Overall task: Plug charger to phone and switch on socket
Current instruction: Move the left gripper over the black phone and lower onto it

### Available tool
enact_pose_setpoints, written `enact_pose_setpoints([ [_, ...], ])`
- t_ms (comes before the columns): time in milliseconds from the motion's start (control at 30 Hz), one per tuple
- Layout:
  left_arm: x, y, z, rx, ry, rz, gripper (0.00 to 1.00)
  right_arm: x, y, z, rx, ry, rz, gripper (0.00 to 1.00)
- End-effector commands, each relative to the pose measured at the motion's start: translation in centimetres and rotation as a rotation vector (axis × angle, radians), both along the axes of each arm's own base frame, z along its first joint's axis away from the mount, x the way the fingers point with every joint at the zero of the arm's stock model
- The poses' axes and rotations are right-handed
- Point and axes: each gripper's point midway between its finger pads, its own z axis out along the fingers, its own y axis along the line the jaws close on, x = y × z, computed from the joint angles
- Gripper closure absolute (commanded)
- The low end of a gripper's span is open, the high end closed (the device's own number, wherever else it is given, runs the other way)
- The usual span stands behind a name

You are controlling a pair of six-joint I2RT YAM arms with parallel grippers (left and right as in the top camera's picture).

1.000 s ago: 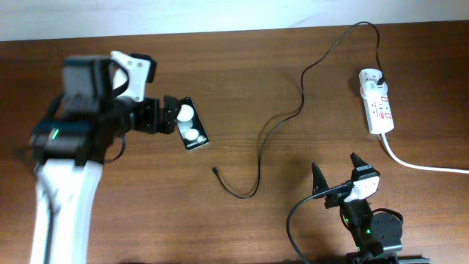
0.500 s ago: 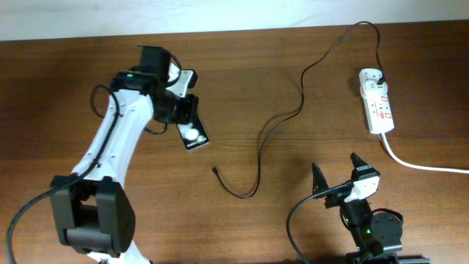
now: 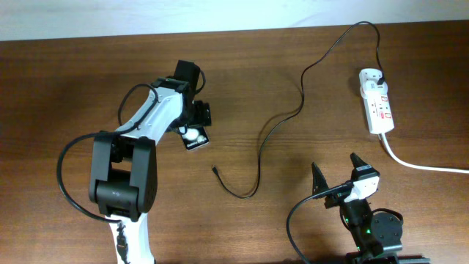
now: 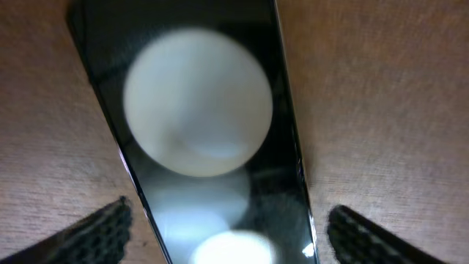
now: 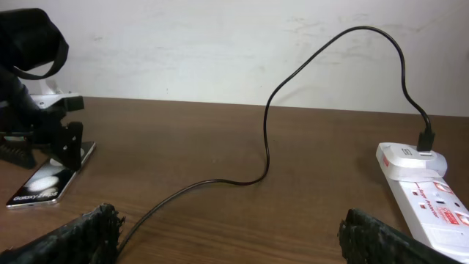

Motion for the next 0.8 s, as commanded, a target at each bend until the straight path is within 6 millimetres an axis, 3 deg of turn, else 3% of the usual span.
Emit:
enact_pose_setpoints([
  [0, 0.7, 0.7, -0.1, 0.042, -0.028, 0.053, 0.20, -0.1, 0.3, -0.2, -0.007, 0.000, 0.015, 0.01],
  [67, 0.6, 0.5, -0.3, 0.038, -0.027, 0.072, 0.18, -0.1, 0.3, -0.2, -0.007, 0.000, 0.015, 0.01],
  [167, 0.0, 0.8, -1.3, 0.043, -0.015, 0.072, 0.02, -0.1, 0.3, -0.2, -0.007, 0.000, 0.015, 0.01],
  [233, -0.4, 0.9, -1.9, 0.047, -0.003, 0.071, 0.01, -0.1, 0.3, -0.2, -0.007, 0.000, 0.015, 0.01],
  [333, -1.1, 0.3, -2.9, 0.052, 0.023, 0.054, 0.04, -0.1, 0.3, -0.2, -0.007, 0.000, 0.015, 0.01],
  [467, -2.3, -1.0, -3.9, 0.067, 0.062, 0.017, 0.16, -0.1, 0.3, -0.2, -0.007, 0.000, 0.015, 0.01],
  [667, -3.2, -0.8, -4.0, 0.079, 0.097, 0.012, 0.16, -0.1, 0.3, -0.2, -0.007, 0.000, 0.015, 0.01],
  [767, -5.6, 0.0, -4.0, 0.111, 0.193, 0.009, 0.16, -0.1, 0.3, -0.2, -0.007, 0.000, 0.015, 0.01],
])
